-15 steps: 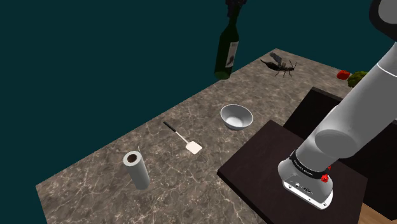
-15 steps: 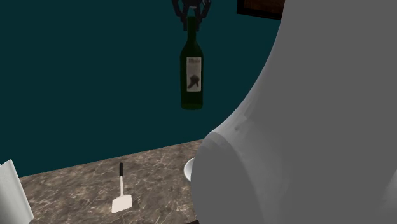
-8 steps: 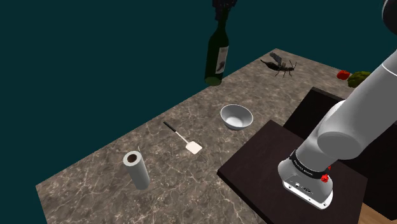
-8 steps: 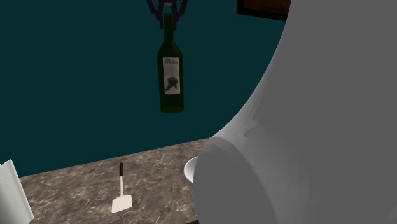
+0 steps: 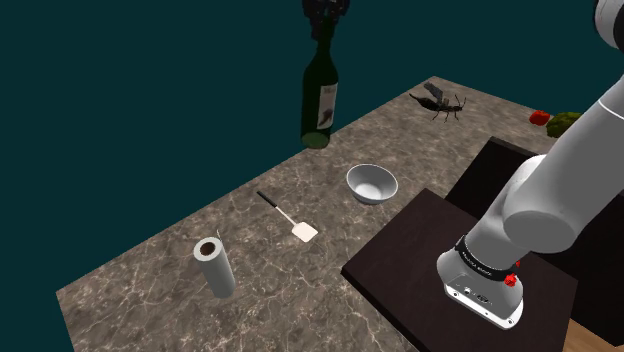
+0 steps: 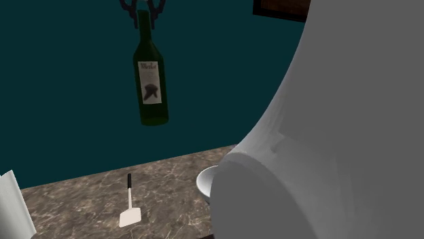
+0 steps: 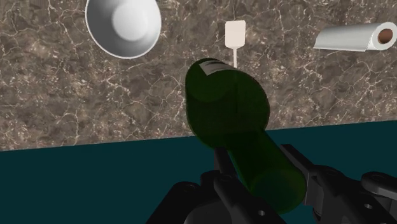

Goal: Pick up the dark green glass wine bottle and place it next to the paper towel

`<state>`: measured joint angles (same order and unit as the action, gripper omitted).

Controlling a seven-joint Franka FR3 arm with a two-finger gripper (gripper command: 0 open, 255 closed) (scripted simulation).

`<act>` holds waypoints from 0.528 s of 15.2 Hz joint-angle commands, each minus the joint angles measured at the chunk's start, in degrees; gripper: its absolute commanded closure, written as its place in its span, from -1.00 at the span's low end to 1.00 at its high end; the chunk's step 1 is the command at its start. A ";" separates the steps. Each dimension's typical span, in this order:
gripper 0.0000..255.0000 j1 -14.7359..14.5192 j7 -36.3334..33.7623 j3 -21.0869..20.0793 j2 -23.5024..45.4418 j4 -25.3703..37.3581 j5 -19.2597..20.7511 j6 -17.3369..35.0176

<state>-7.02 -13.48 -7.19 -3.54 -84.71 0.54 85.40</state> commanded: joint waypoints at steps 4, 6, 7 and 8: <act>1.00 -3.59 -7.56 -4.00 2.98 3.95 0.86 -1.10; 1.00 -5.09 -10.47 -5.51 4.57 5.90 1.41 -1.58; 1.00 -5.88 -11.93 -6.25 5.48 7.02 1.74 -1.86; 1.00 -6.70 -13.39 -6.97 6.47 8.25 2.12 -2.18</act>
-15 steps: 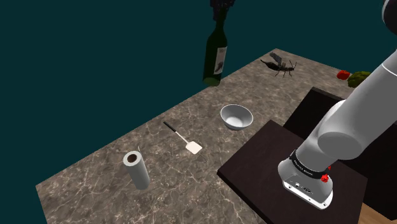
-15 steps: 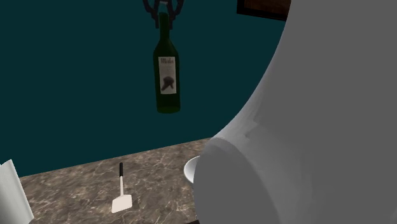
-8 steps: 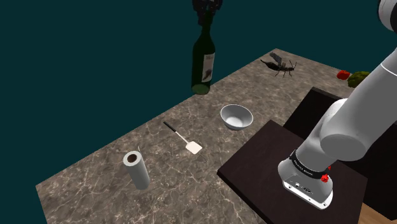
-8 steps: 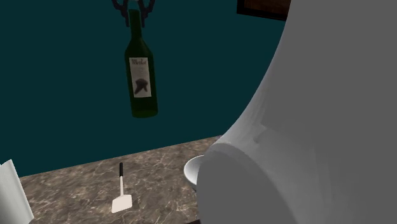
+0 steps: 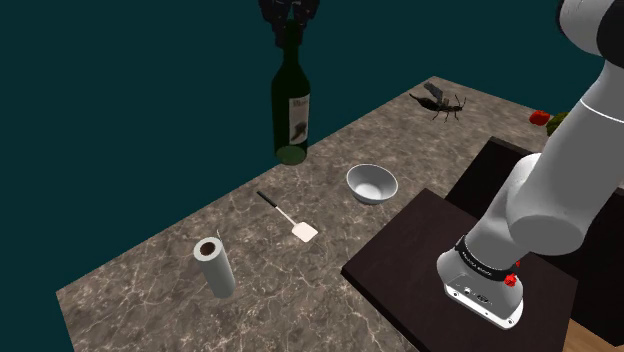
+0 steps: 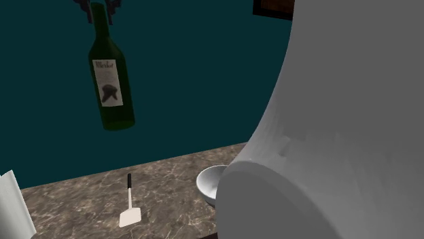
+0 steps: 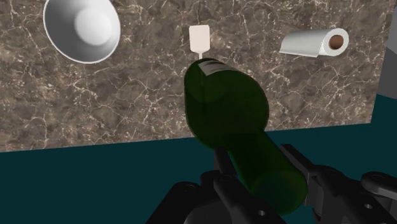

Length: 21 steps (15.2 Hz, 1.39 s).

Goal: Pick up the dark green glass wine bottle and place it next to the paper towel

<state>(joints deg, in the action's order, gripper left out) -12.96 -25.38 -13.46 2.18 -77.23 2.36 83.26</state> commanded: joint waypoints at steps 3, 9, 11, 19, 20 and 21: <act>1.00 -3.42 -5.85 -2.82 4.24 5.17 1.71 -1.28; 1.00 -10.53 -14.24 -6.22 14.19 18.59 6.12 -5.71; 1.00 -13.74 -16.66 -6.93 18.78 25.38 8.18 -8.25; 1.00 -11.08 -16.56 -6.77 12.84 9.89 5.71 1.53; 1.00 -10.87 -16.55 -6.74 12.35 8.39 5.52 2.56; 1.00 -10.69 -16.53 -6.72 11.89 6.95 5.34 3.57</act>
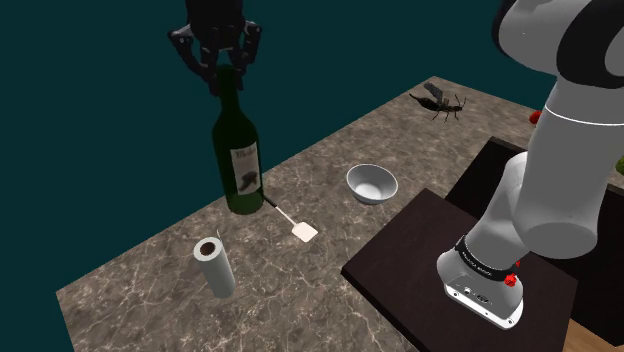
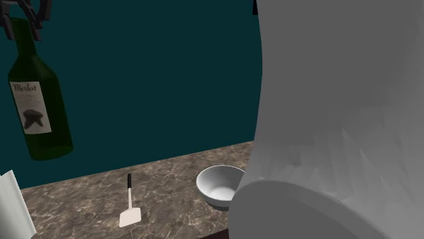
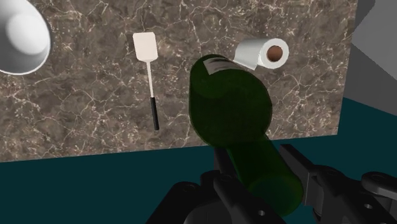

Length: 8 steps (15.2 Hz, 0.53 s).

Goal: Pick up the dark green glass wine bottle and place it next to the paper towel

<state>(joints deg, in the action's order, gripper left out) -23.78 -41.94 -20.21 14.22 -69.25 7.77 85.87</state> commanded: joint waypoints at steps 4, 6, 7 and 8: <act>1.00 0.73 0.07 0.14 -1.66 -6.29 -0.64 4.79; 1.00 0.96 0.08 0.19 -2.26 -8.67 -0.86 6.60; 1.00 1.07 0.08 0.21 -2.52 -9.81 -0.95 7.49; 1.00 1.16 0.08 0.23 -2.77 -10.91 -1.04 8.37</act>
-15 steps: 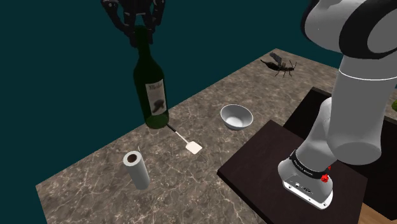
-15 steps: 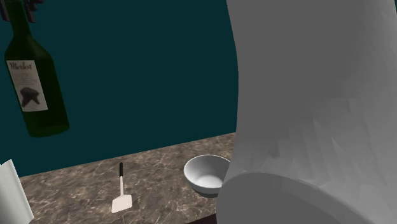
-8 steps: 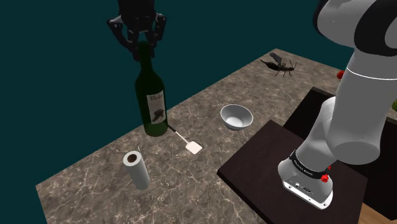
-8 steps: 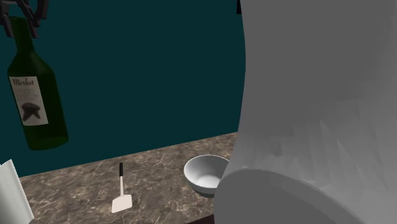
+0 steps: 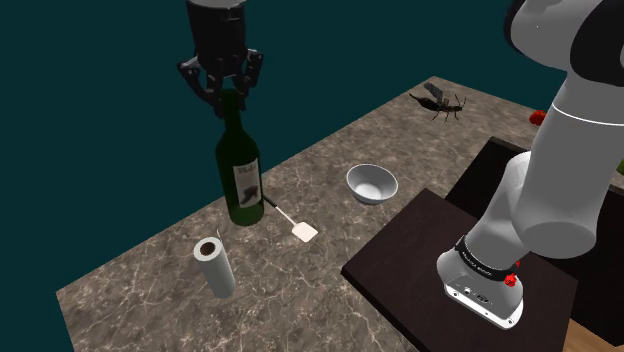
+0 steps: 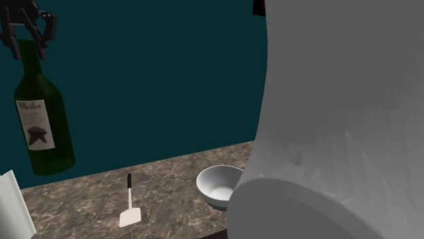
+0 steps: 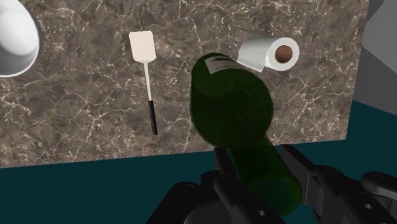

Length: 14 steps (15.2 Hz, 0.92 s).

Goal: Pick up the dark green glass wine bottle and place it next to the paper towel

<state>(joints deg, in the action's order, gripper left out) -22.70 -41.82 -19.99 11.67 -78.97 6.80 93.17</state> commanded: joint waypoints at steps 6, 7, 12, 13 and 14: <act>1.00 0.51 -0.11 0.14 -1.24 -7.22 -0.40 6.11; 1.00 0.56 -0.13 0.16 -1.35 -8.13 -0.43 6.92; 1.00 0.76 -0.29 0.24 -1.66 -12.39 -0.47 10.88; 1.00 0.79 -0.33 0.26 -1.68 -13.18 -0.46 11.65; 1.00 0.81 -0.37 0.28 -1.68 -13.95 -0.44 12.42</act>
<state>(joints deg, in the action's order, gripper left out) -21.94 -42.22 -19.75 10.02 -92.34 6.36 104.99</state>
